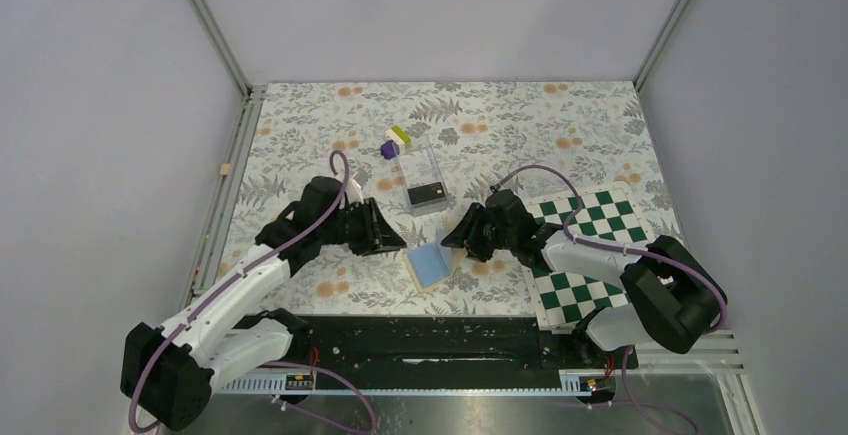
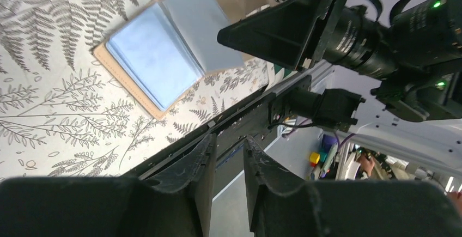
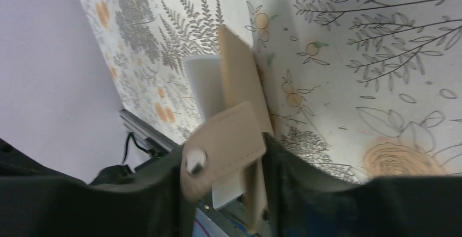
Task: Put the credit cards into the card holder
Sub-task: Place the card holder at the center of the board.
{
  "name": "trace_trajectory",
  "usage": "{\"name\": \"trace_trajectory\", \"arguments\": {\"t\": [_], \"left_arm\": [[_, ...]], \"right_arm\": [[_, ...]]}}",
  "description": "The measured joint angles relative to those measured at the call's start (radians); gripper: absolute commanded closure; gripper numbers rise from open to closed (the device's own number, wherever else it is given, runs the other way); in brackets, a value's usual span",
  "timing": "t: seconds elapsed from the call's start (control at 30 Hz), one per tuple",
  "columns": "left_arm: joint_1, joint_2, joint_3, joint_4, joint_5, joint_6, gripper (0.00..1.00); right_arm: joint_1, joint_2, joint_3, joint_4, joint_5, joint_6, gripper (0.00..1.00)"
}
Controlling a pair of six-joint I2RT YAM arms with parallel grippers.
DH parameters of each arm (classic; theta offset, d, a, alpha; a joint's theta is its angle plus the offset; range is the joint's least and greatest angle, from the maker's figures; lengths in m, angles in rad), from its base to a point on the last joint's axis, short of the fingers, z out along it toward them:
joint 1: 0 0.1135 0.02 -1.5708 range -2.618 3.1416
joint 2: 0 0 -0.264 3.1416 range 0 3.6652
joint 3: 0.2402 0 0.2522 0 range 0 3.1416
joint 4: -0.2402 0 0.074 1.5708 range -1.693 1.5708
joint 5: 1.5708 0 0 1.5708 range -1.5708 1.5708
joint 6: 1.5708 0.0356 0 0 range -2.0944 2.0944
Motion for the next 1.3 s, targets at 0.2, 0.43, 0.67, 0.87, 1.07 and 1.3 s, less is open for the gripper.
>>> {"name": "trace_trajectory", "arguments": {"t": [0.2, 0.43, 0.67, 0.87, 1.07, 1.3], "left_arm": [[-0.093, 0.078, 0.045, -0.001, -0.044, 0.000, 0.76], [-0.185, 0.202, 0.107, 0.013, -0.104, 0.000, 0.77], [-0.247, 0.265, 0.108, -0.016, -0.194, 0.010, 0.77], [-0.261, 0.216, 0.111, -0.057, -0.273, 0.019, 0.76], [-0.261, 0.098, 0.111, -0.060, -0.291, 0.019, 0.76], [-0.261, 0.040, 0.111, -0.097, -0.294, 0.015, 0.75]], "right_arm": [[0.000, -0.003, 0.005, -0.093, 0.020, 0.012, 0.12], [0.000, -0.085, 0.052, -0.310, 0.123, -0.031, 0.01], [-0.005, -0.185, 0.223, -0.534, 0.241, -0.239, 0.10], [0.000, -0.049, 0.391, -0.642, 0.148, -0.422, 0.33], [0.006, 0.108, 0.491, -0.694, 0.056, -0.502, 0.45], [0.007, 0.284, 0.623, -0.697, 0.039, -0.528, 0.45]]}}
